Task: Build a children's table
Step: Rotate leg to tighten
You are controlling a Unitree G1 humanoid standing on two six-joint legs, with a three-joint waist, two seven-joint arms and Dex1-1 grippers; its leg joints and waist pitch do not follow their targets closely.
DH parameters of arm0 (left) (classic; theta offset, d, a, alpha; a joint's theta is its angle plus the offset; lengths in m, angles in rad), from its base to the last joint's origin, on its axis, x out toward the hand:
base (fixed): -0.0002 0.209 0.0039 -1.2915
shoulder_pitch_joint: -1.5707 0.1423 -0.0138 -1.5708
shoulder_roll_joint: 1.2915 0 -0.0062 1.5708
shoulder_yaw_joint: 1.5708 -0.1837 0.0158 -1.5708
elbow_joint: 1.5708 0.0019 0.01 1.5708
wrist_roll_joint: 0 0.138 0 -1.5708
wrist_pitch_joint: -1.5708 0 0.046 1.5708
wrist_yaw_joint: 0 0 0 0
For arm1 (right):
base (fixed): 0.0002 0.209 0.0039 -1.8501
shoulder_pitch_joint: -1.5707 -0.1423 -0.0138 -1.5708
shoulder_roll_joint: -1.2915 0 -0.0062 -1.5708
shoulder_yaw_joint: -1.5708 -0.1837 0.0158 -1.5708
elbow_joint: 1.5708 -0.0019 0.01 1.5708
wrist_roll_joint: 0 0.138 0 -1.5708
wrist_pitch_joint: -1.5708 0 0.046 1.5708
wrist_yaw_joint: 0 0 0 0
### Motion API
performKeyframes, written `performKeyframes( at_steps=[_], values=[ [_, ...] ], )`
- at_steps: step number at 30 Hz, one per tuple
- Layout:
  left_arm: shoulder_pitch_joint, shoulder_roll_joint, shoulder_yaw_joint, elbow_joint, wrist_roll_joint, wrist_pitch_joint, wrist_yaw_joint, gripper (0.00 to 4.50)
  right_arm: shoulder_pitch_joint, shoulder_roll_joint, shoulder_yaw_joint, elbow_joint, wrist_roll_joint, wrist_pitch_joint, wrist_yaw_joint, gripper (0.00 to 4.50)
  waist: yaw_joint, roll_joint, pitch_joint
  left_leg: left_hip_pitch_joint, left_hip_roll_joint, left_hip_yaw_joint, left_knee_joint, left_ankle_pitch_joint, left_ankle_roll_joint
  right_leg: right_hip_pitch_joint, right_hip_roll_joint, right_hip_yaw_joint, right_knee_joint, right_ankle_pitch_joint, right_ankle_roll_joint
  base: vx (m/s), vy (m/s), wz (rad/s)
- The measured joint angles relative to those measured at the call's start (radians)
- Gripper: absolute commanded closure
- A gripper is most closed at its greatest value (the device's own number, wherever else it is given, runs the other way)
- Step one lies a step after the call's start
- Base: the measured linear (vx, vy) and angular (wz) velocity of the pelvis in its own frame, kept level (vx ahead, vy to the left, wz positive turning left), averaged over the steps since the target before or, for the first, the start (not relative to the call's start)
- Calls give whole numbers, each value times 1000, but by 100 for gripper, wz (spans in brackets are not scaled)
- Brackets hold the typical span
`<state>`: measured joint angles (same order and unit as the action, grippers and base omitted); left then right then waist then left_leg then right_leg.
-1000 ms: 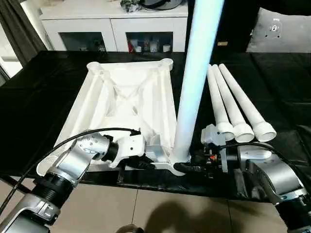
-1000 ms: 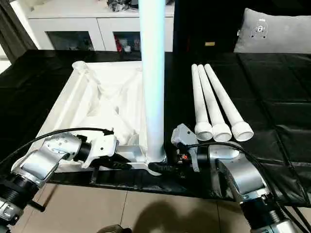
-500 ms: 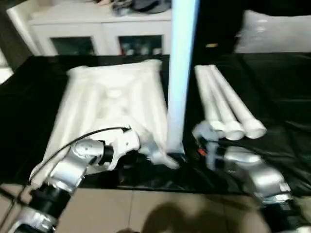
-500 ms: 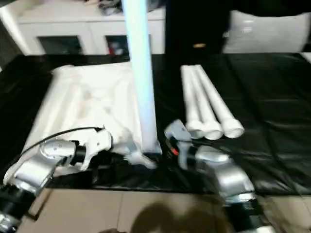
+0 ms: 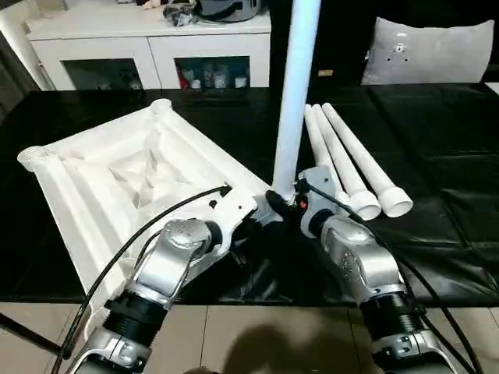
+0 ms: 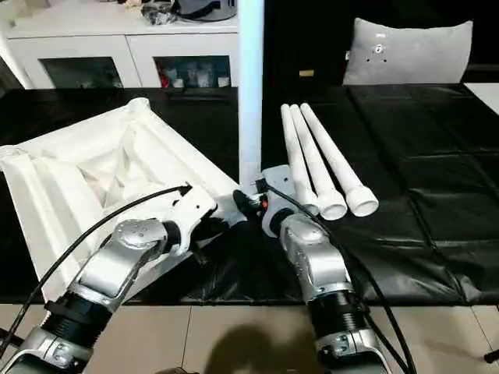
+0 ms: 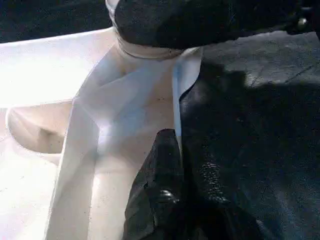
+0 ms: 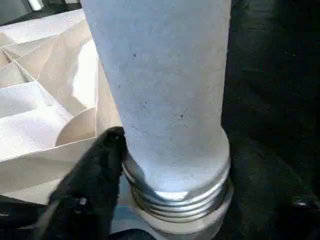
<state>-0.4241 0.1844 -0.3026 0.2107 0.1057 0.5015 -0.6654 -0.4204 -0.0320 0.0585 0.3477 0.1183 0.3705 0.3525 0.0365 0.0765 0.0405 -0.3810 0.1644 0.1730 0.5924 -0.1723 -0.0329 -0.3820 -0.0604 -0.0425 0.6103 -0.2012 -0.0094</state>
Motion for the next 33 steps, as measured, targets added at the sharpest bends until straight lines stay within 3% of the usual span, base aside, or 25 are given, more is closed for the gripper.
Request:
performKeyframes(
  at_steps=[7,12,19,25,28,33],
  values=[
    [-6,38,-20,13,7,-63,-20,450,112,-91,-1,-99,49,-28,140,49,19,8,1,-4,2,-1,-3,0,0,-3,1,-4,0,-1,2,0,0,0],
    [-9,125,-28,37,-4,-164,-119,450,183,-232,21,-216,88,-28,325,6,22,17,6,-4,2,-1,-3,0,0,-3,1,-3,0,-2,3,0,0,0],
    [-2,235,-68,38,-41,-291,-321,450,181,-369,33,-268,105,-32,489,6,35,20,6,-4,2,-1,-4,0,0,-3,1,-4,-1,-3,3,0,0,0],
    [-10,291,-98,65,-74,-403,-486,450,168,-463,104,-269,111,-32,659,6,55,21,6,-4,2,0,-4,0,0,-3,1,-3,-1,-3,3,0,0,0],
    [-20,305,-109,74,-90,-427,-542,450,162,-464,128,-276,123,-29,708,6,58,21,6,-4,2,0,-3,0,0,-3,0,-3,0,-3,3,0,0,0],
    [-29,306,-127,88,-104,-461,-598,450,150,-456,159,-290,129,-26,755,70,57,21,6,-4,2,0,-3,0,0,-3,0,-3,0,-3,3,0,0,0]
  ],
)
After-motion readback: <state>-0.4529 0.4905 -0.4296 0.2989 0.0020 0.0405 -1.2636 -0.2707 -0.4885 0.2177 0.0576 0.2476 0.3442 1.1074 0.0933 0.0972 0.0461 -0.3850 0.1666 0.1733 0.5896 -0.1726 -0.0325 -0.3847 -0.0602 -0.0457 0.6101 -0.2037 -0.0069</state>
